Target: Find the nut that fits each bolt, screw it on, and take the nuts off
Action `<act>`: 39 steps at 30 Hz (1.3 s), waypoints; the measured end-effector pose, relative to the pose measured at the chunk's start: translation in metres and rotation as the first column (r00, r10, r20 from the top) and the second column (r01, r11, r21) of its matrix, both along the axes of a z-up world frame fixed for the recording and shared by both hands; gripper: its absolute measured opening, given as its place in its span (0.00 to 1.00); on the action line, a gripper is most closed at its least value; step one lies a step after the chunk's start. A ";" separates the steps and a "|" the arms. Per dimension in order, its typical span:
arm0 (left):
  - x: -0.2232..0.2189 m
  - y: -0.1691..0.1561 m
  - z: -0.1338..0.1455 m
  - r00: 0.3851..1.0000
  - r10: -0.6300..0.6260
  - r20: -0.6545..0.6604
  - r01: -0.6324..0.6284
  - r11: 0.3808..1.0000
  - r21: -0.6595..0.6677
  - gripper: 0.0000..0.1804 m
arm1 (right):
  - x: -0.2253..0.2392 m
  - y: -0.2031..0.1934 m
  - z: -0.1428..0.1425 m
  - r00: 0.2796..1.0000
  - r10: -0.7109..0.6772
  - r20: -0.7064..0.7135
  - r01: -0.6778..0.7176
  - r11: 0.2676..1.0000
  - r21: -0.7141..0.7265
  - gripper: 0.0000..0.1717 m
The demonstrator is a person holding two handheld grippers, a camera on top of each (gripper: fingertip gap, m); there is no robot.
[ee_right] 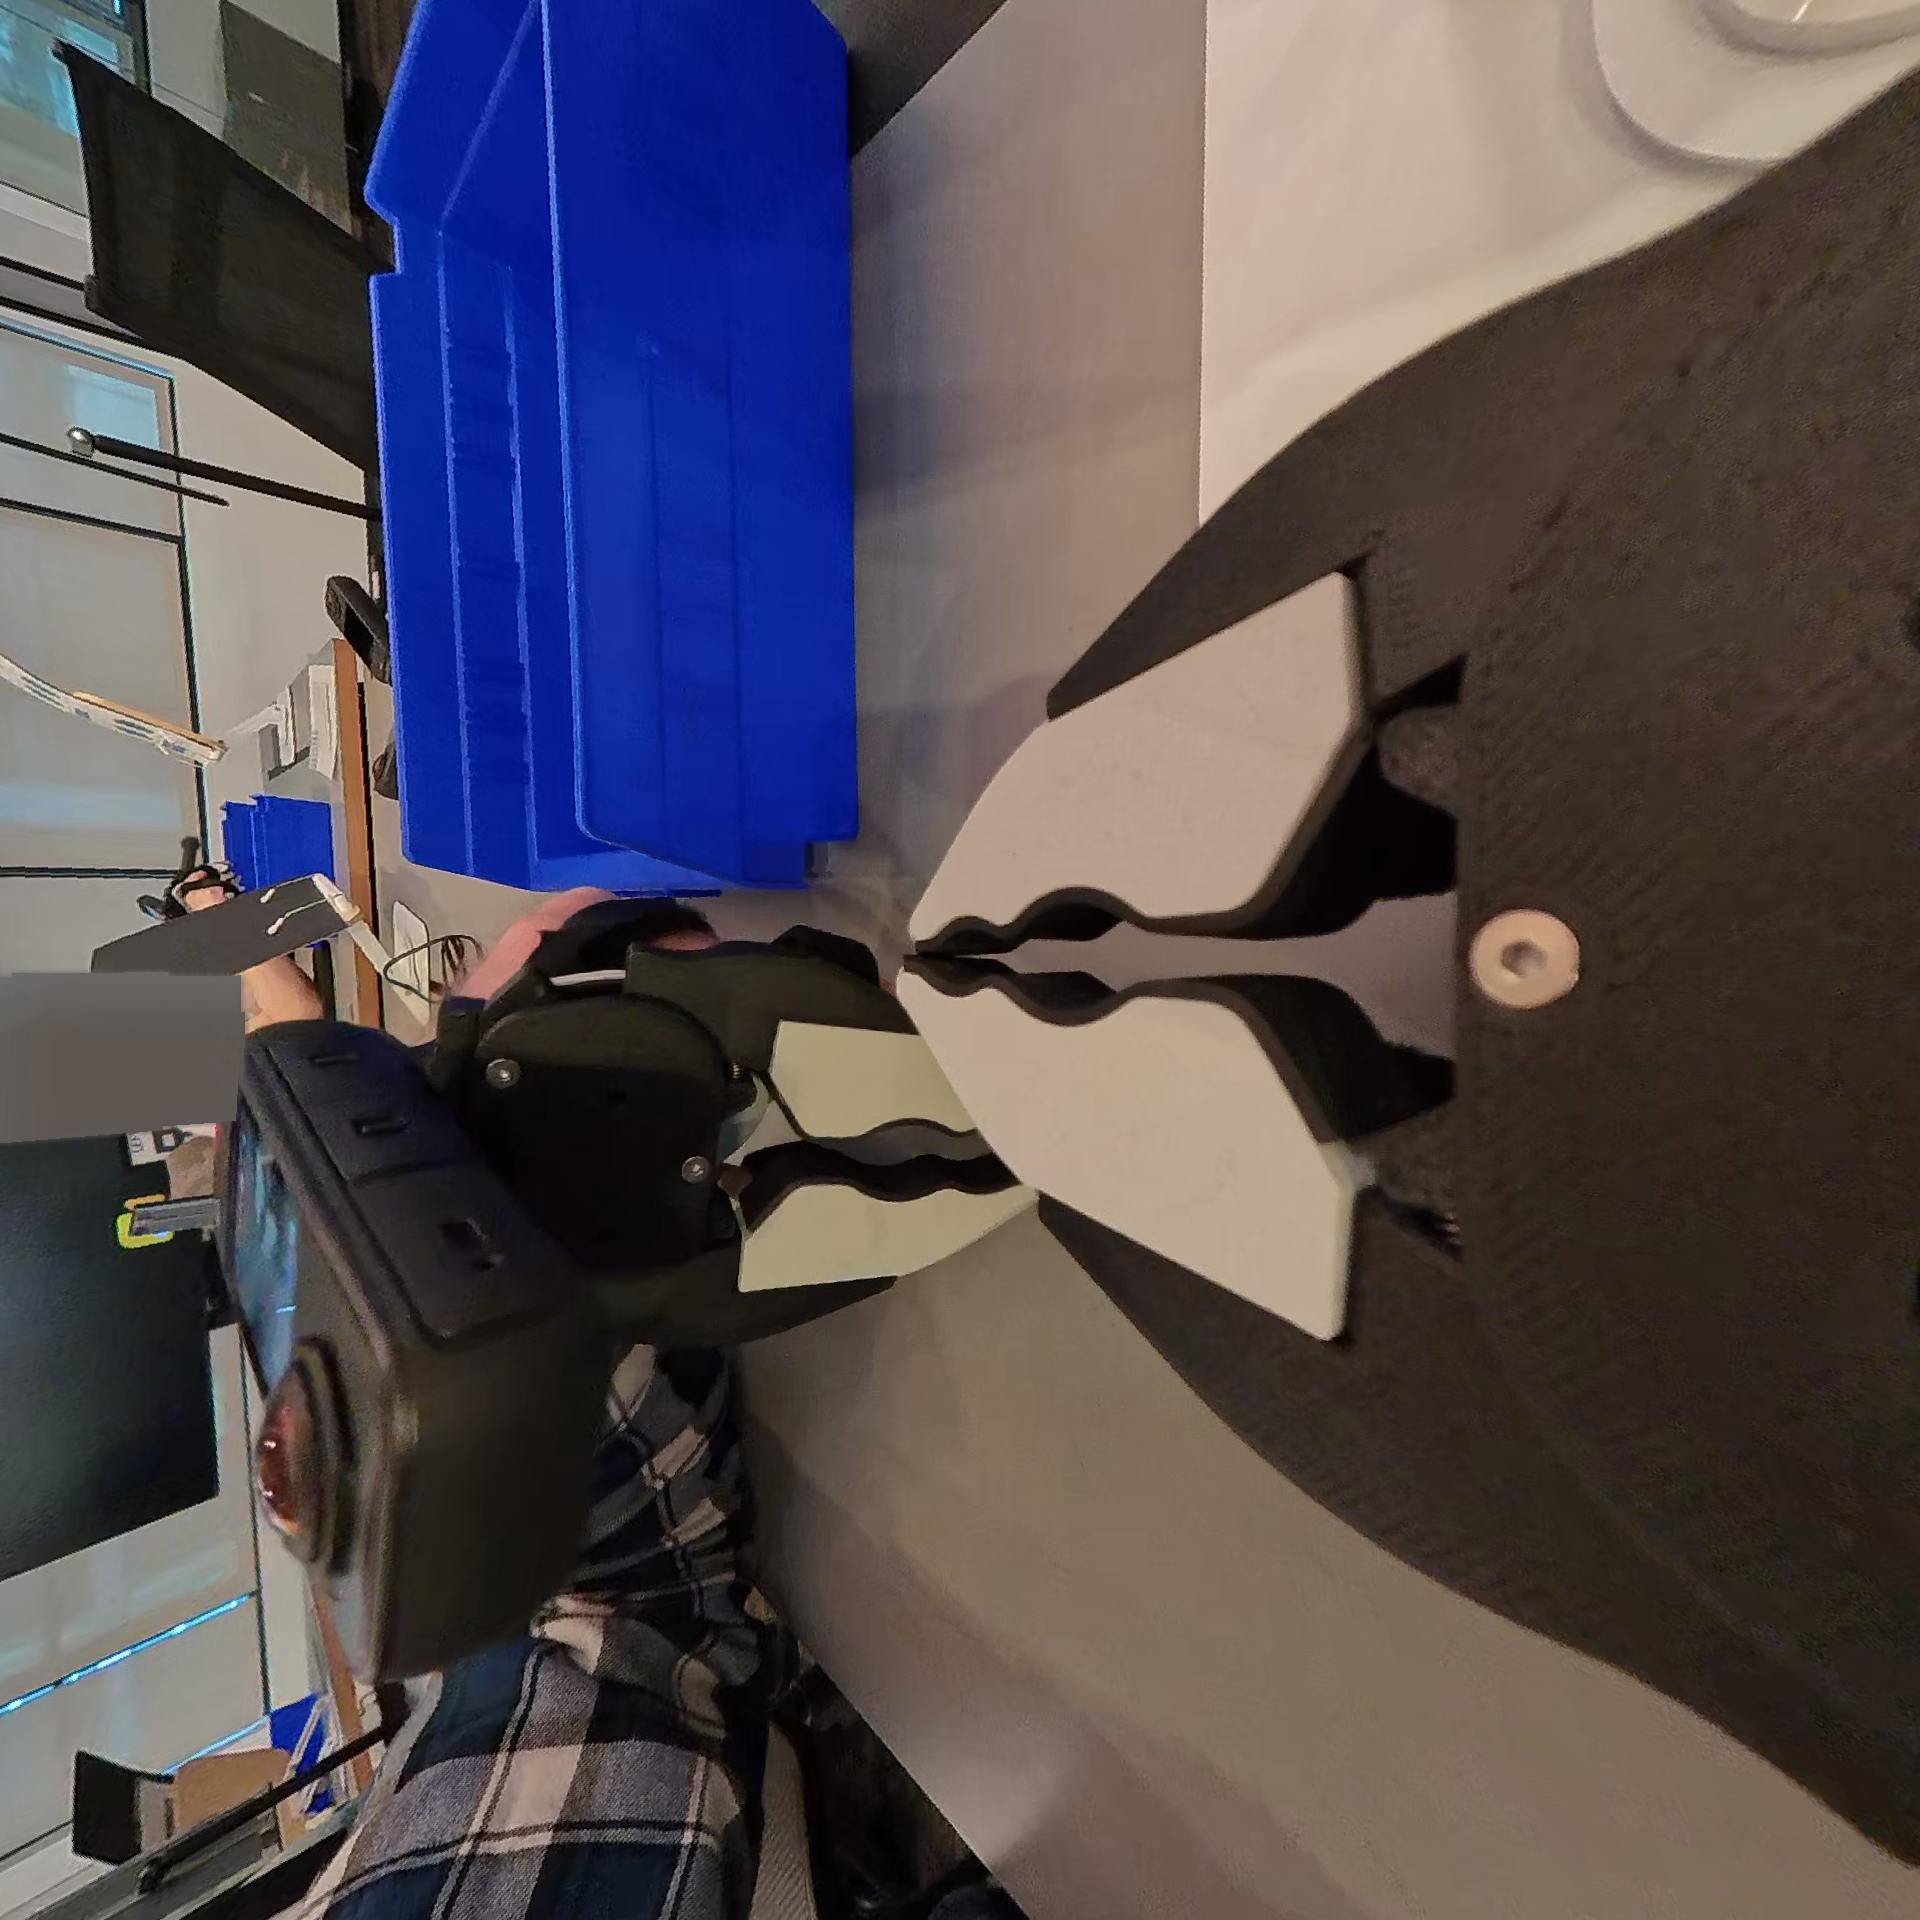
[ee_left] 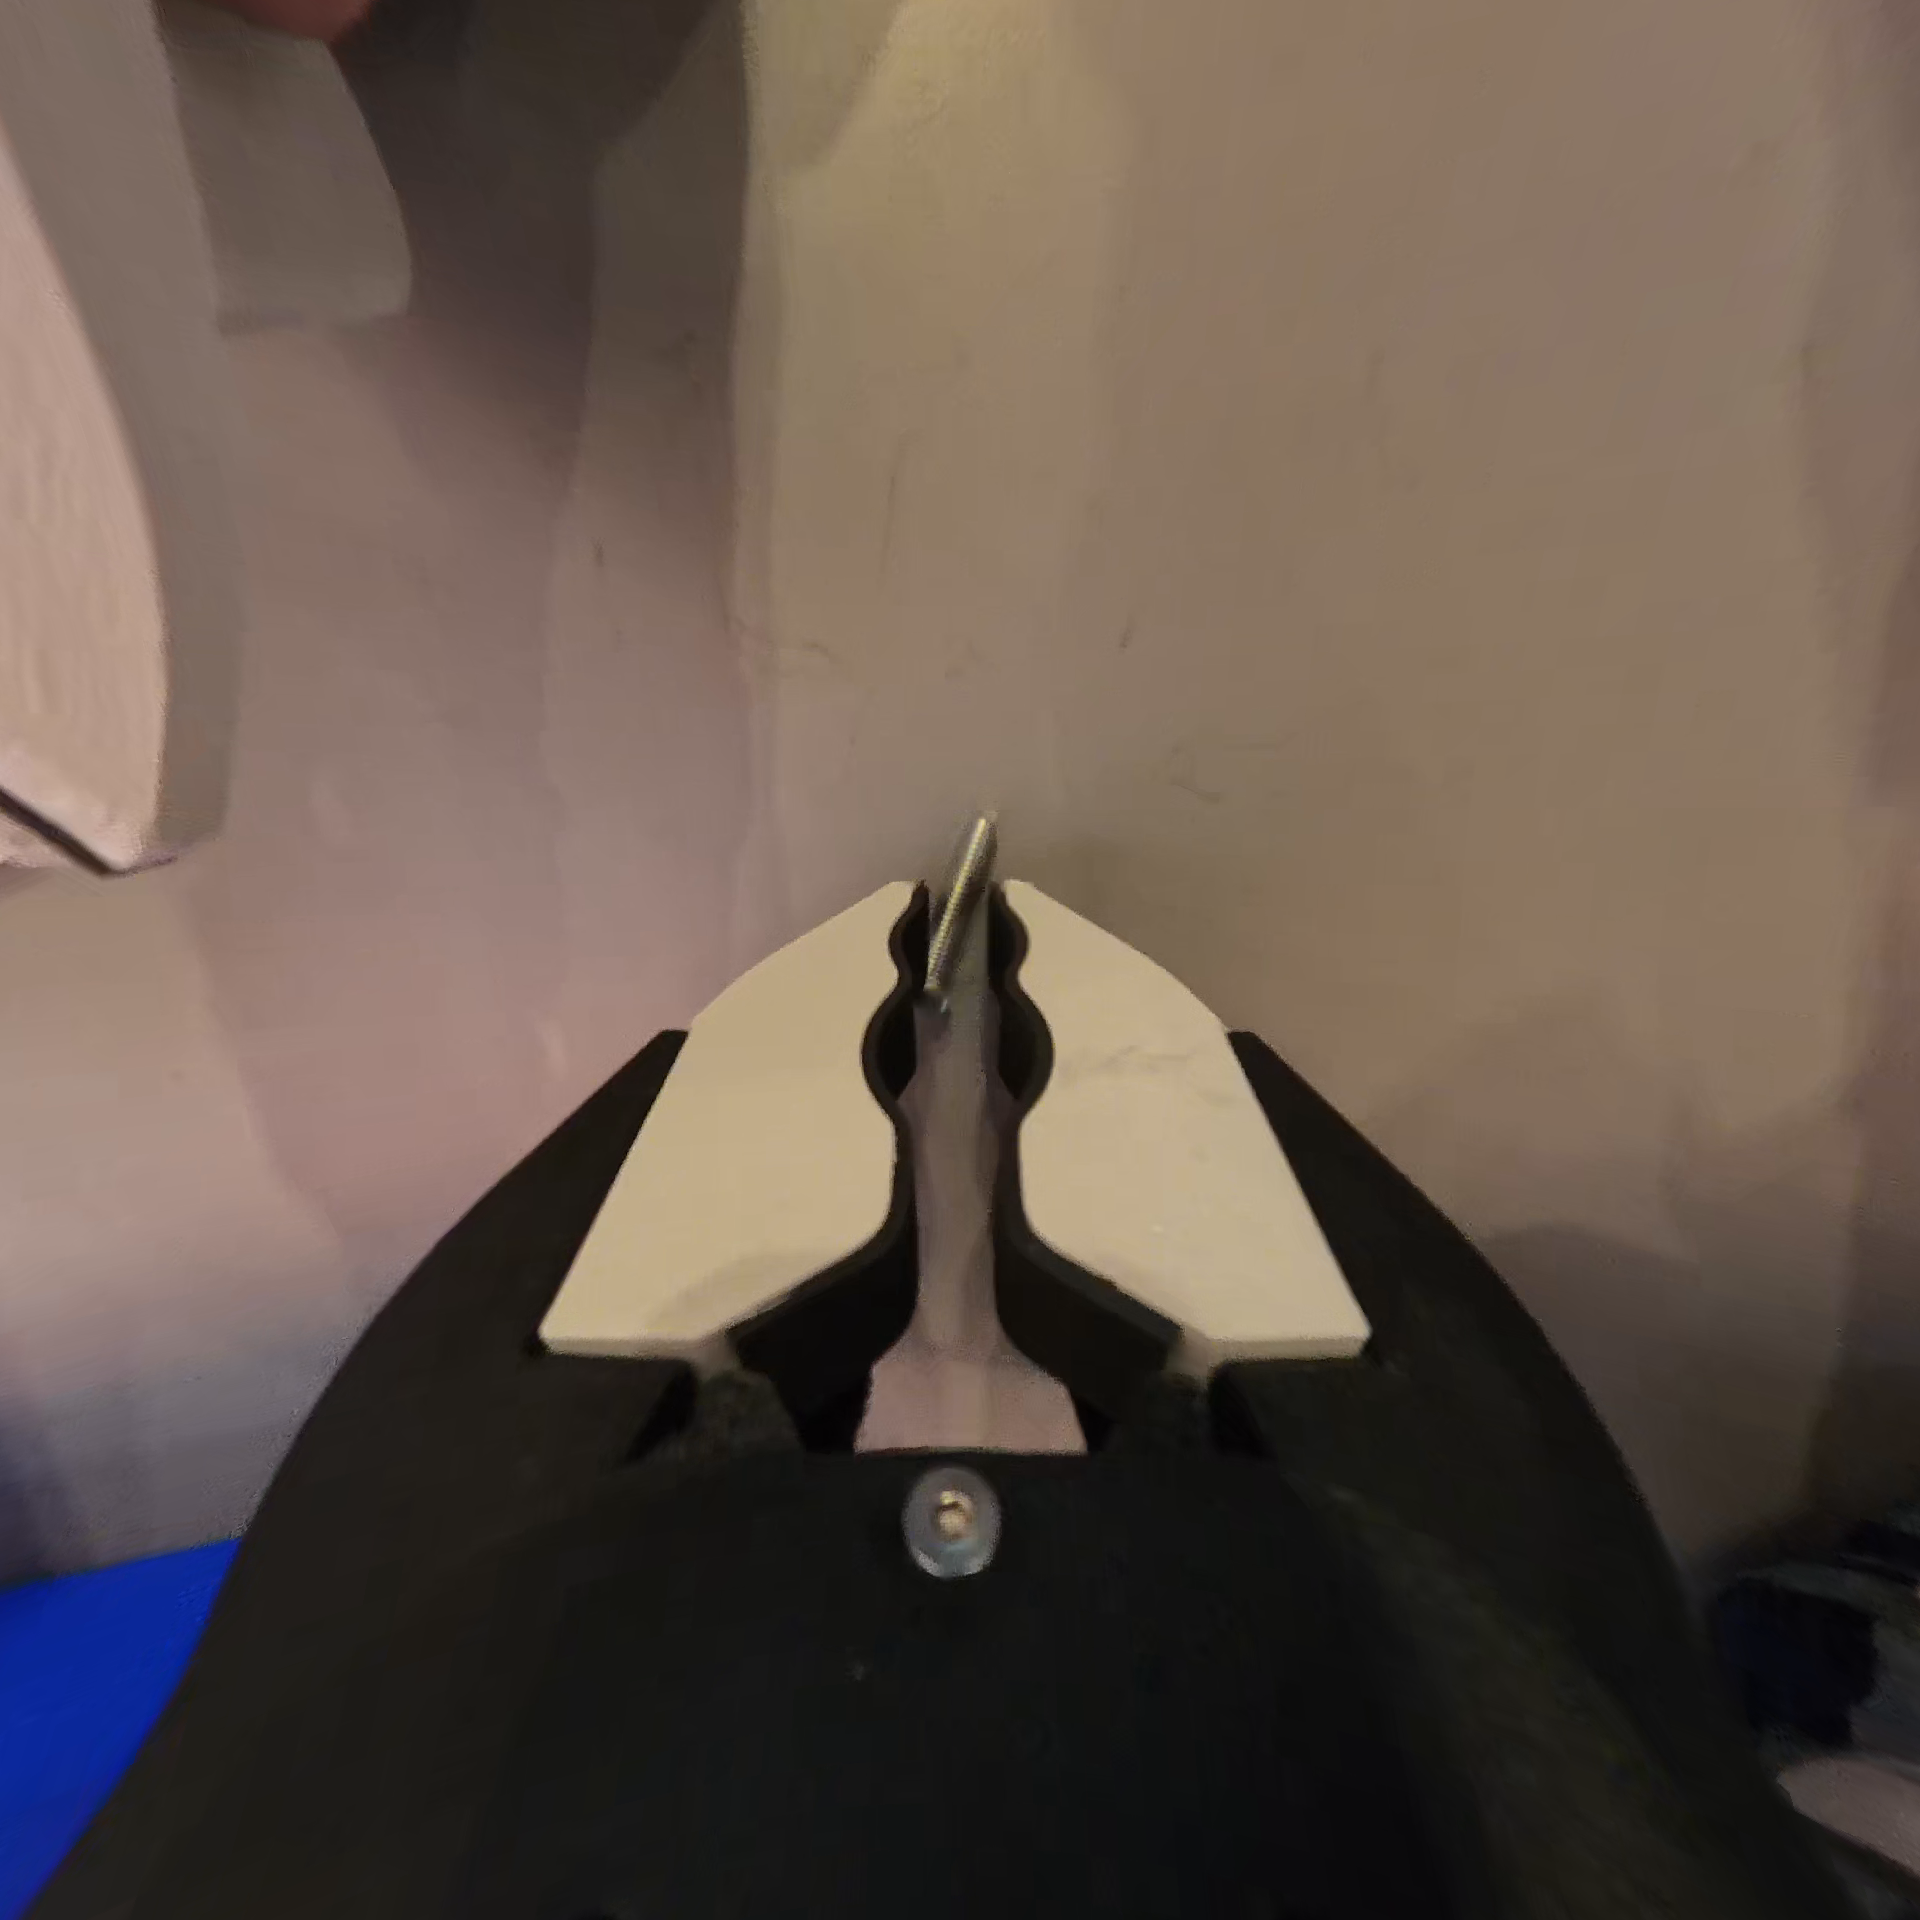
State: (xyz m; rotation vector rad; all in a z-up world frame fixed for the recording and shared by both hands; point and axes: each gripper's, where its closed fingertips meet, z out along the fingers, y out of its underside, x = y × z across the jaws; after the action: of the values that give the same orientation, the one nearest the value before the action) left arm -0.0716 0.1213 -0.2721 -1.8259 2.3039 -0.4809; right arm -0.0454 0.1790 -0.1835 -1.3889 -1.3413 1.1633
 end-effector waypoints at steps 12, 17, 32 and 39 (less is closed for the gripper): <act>-0.037 0.047 0.097 0.972 0.140 0.187 -0.178 0.961 0.210 0.17 | 0.000 0.000 0.000 1.000 0.003 -0.004 -0.003 1.000 -0.008 0.00; -0.115 0.131 0.116 0.856 0.499 0.136 -0.506 0.755 0.416 0.31 | -0.001 0.001 -0.001 1.000 0.004 0.006 -0.004 1.000 -0.009 0.00; -0.190 0.232 0.046 0.570 0.820 -0.041 -0.771 0.552 0.317 0.19 | -0.001 -0.001 -0.002 1.000 0.012 0.014 -0.011 1.000 -0.006 0.00; -0.199 0.244 0.019 0.499 0.861 -0.096 -0.802 0.501 0.326 0.17 | -0.002 -0.001 -0.003 1.000 0.014 0.019 -0.014 1.000 -0.003 0.00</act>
State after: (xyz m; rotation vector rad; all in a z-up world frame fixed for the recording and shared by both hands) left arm -0.2706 0.3654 -0.2535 -2.6443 1.1477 0.2023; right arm -0.0473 0.1775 -0.1866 -1.3972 -1.3652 1.1644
